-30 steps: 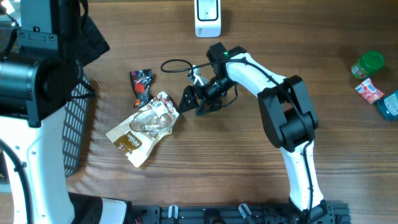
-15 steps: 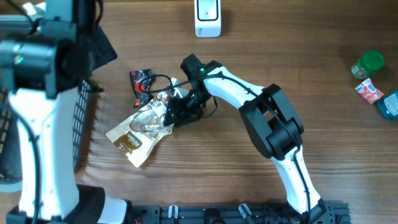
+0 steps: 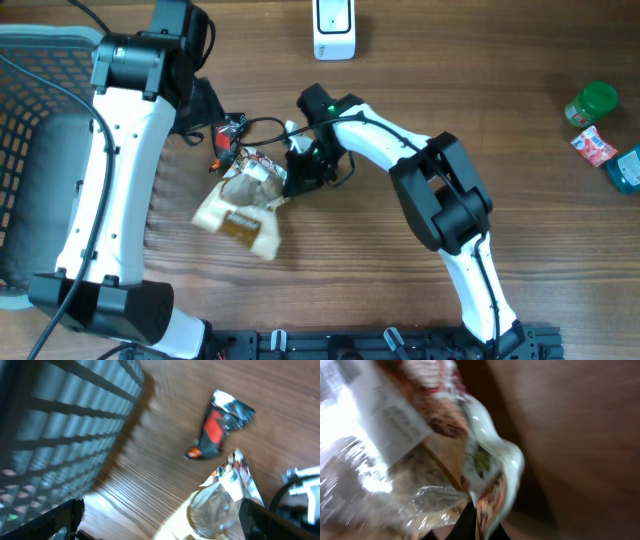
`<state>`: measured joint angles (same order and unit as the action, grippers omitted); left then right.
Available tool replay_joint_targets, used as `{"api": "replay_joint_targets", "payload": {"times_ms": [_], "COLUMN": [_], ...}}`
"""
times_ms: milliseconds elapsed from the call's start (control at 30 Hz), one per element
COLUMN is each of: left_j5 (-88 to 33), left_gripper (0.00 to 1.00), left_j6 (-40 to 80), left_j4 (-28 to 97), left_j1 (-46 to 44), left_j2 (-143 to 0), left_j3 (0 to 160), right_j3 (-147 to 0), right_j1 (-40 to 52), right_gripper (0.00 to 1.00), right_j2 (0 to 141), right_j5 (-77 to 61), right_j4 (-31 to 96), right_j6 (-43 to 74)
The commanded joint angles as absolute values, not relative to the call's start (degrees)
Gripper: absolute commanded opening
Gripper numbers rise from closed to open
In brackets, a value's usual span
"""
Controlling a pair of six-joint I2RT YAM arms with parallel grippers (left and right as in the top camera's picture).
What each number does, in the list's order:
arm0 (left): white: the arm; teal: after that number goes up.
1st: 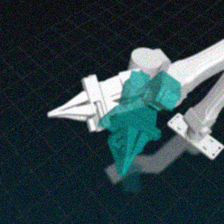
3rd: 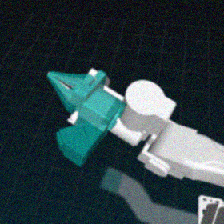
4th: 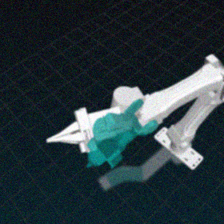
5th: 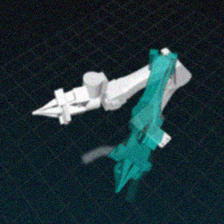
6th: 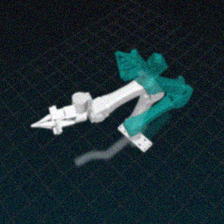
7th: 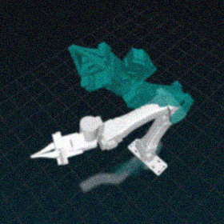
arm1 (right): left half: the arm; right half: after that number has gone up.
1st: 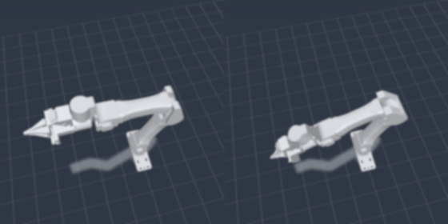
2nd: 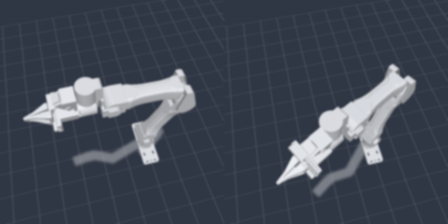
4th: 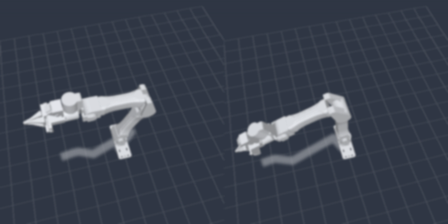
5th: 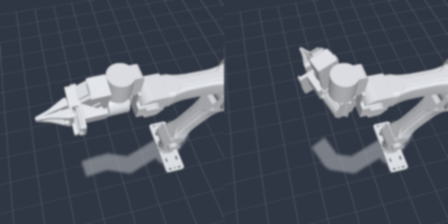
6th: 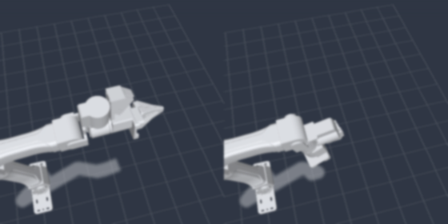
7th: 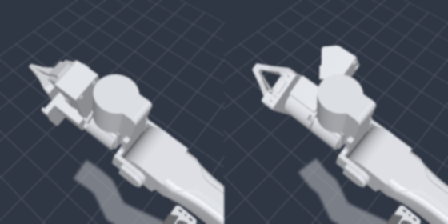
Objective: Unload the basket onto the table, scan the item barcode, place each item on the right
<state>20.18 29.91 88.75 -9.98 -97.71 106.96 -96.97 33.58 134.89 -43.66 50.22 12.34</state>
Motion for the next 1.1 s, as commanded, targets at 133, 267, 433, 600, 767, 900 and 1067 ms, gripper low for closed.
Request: {"api": "replay_joint_targets", "payload": {"times_ms": [133,267,433,600,767,900,1067], "left_j5": [6.85,3.55,-2.33,-15.57,-14.44,-4.05,-11.05], "left_gripper": [1.00,1.00,1.00,0.82,0.04,0.04,0.04], "left_j6": [30.57,30.94,30.96,31.81,43.00,48.64,44.16], "left_j4": [85.82,82.48,81.32,80.95,75.42,71.46,58.41], "left_j1": [-12.34,-14.66,-15.55,-16.64,-20.40,-24.05,-26.22], "left_j2": [-97.54,-97.51,-97.54,-97.54,-97.62,-97.62,-101.95], "left_j3": [97.43,95.46,95.46,95.46,95.44,95.44,93.93], "right_j3": [-96.51,-96.53,-96.53,-96.53,-96.53,-96.53,-96.53], "right_j1": [23.09,19.38,15.70,14.50,14.57,14.57,14.55], "right_gripper": [0.05,0.05,0.05,0.05,0.05,0.05,0.05], "right_j2": [135.55,135.44,133.16,129.80,129.73,129.73,129.73], "right_j5": [-36.82,-35.83,-31.09,-23.90,-22.24,-21.80,-21.78], "right_j4": [50.68,51.68,52.38,52.75,52.97,53.56,53.95], "right_j6": [11.77,10.57,10.66,12.62,13.10,13.17,13.43]}}
